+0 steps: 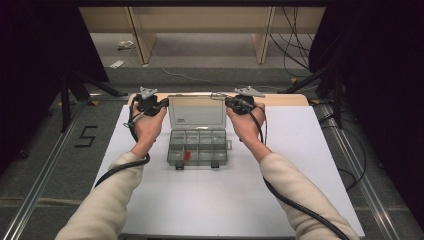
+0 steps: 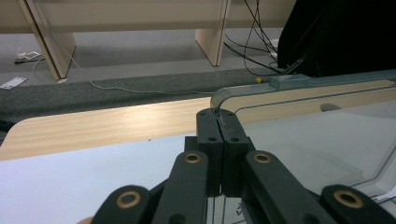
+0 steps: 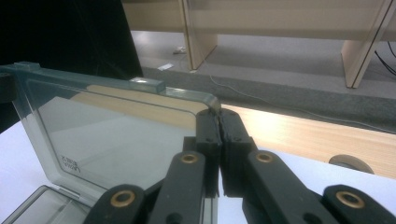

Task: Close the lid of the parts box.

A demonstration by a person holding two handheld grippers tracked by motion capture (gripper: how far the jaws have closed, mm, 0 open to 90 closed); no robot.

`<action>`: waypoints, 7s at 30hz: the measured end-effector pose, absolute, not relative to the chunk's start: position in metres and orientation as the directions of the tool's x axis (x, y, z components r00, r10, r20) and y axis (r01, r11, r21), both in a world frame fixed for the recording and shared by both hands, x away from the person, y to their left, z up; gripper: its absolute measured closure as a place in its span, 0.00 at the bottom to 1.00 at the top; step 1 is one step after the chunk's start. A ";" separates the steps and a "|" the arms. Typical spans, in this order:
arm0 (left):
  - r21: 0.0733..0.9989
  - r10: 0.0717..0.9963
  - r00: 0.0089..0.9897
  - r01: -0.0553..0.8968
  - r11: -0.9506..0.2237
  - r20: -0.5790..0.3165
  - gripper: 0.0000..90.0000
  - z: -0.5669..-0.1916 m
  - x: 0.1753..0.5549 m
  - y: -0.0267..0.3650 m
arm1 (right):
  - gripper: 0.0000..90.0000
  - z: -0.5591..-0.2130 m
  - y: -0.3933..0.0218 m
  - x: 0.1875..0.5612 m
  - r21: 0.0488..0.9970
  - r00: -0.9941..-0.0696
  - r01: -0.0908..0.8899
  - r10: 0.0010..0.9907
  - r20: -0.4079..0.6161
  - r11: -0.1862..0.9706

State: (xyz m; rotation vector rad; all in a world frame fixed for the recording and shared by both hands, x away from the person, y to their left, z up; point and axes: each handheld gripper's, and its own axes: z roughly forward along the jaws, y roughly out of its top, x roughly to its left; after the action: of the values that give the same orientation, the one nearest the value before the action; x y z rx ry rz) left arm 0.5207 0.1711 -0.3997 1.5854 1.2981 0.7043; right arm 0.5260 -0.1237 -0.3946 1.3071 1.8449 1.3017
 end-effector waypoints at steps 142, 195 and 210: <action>0.949 0.906 0.416 0.247 -0.195 0.077 0.97 -0.436 0.422 0.179 | 0.97 -0.412 -0.138 0.436 0.930 -0.524 0.321 0.852 0.018 0.178; 0.885 0.792 0.610 0.367 -0.286 0.003 0.06 -0.440 0.400 0.175 | 0.31 -0.434 -0.150 0.416 0.889 -0.682 0.362 0.730 0.049 0.279; 0.899 0.775 0.632 0.354 -0.258 -0.026 0.04 -0.428 0.403 0.173 | 0.28 -0.425 -0.150 0.417 0.895 -0.710 0.354 0.701 0.067 0.272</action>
State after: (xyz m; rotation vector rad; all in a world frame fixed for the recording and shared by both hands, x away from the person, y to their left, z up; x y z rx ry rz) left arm 0.4025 0.1726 -0.4276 1.8572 0.9012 0.5298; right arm 0.4172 -0.1497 -0.4251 0.9607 2.2061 1.4152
